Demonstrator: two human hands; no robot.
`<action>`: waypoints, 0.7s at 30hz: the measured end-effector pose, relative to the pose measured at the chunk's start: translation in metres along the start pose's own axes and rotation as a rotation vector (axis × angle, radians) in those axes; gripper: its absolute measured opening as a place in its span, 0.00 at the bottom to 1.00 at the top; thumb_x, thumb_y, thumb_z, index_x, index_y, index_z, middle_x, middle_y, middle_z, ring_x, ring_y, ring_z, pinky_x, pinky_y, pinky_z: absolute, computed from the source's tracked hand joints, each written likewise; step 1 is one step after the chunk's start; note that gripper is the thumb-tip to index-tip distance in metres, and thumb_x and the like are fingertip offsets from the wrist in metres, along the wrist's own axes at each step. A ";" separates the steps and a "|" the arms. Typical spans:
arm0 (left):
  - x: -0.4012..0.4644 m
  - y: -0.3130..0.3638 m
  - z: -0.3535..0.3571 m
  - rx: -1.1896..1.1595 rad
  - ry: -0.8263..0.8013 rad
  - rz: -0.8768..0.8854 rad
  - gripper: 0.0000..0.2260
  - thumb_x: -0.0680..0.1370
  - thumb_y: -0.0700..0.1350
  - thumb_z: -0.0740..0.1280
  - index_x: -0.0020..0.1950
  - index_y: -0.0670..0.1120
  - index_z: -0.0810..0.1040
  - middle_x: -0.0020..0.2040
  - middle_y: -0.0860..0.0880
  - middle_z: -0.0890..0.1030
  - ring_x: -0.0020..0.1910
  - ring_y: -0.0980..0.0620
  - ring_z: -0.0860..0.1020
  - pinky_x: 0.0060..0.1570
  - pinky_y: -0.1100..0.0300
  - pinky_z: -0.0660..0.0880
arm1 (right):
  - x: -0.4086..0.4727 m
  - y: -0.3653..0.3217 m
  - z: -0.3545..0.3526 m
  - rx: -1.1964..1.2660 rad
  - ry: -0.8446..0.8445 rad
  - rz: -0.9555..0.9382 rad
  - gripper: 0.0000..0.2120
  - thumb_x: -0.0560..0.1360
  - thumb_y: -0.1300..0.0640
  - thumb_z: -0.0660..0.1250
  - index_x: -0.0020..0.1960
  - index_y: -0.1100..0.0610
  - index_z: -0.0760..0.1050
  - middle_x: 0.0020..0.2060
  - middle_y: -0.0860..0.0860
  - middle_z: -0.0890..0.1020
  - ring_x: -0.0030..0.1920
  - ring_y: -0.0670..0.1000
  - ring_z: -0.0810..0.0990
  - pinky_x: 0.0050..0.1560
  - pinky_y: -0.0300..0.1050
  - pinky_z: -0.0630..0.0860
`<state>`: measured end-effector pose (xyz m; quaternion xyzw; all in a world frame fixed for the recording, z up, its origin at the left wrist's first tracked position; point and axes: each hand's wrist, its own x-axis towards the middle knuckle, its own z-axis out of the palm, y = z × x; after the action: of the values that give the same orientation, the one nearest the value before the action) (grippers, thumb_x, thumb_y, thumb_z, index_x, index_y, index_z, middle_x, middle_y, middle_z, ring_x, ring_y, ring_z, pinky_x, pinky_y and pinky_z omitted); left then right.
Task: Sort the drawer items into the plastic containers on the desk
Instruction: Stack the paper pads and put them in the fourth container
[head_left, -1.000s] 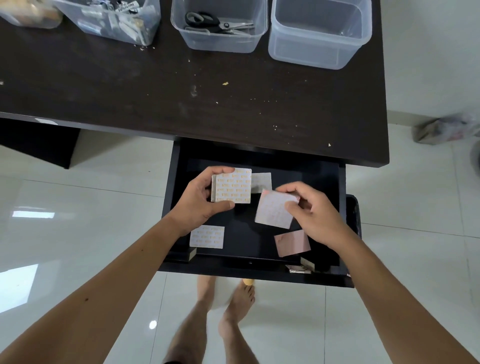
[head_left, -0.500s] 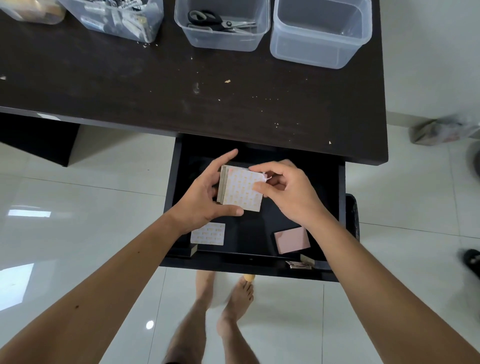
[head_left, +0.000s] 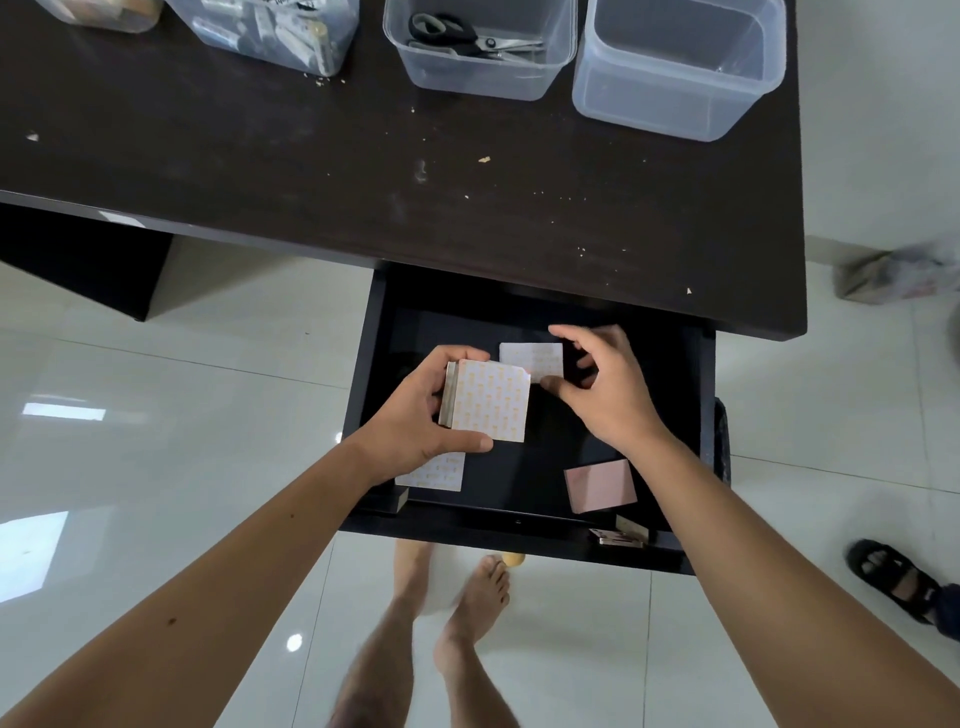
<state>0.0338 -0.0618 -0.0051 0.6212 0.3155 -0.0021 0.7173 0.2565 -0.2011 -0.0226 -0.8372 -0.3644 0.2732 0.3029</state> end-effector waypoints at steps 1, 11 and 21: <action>0.001 -0.002 0.002 -0.004 0.000 -0.009 0.37 0.69 0.33 0.82 0.69 0.58 0.71 0.65 0.54 0.79 0.67 0.54 0.77 0.56 0.58 0.83 | 0.002 0.006 0.003 -0.024 -0.025 -0.005 0.34 0.72 0.58 0.82 0.74 0.43 0.76 0.60 0.46 0.70 0.55 0.48 0.76 0.58 0.42 0.78; 0.001 -0.012 0.008 0.046 0.012 -0.044 0.37 0.69 0.34 0.82 0.69 0.61 0.71 0.67 0.57 0.77 0.68 0.54 0.76 0.56 0.61 0.82 | -0.005 0.013 -0.006 0.073 -0.047 0.018 0.28 0.68 0.62 0.84 0.63 0.47 0.79 0.55 0.45 0.81 0.44 0.48 0.83 0.46 0.44 0.82; -0.004 0.006 0.013 0.011 0.004 -0.039 0.38 0.69 0.33 0.82 0.70 0.60 0.71 0.66 0.53 0.80 0.67 0.51 0.79 0.60 0.56 0.82 | -0.053 -0.018 -0.055 0.353 -0.049 0.037 0.28 0.71 0.62 0.82 0.67 0.48 0.78 0.53 0.46 0.86 0.52 0.45 0.86 0.53 0.39 0.82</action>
<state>0.0386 -0.0733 0.0029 0.6190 0.3290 -0.0164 0.7130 0.2552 -0.2494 0.0394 -0.7705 -0.3026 0.3589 0.4313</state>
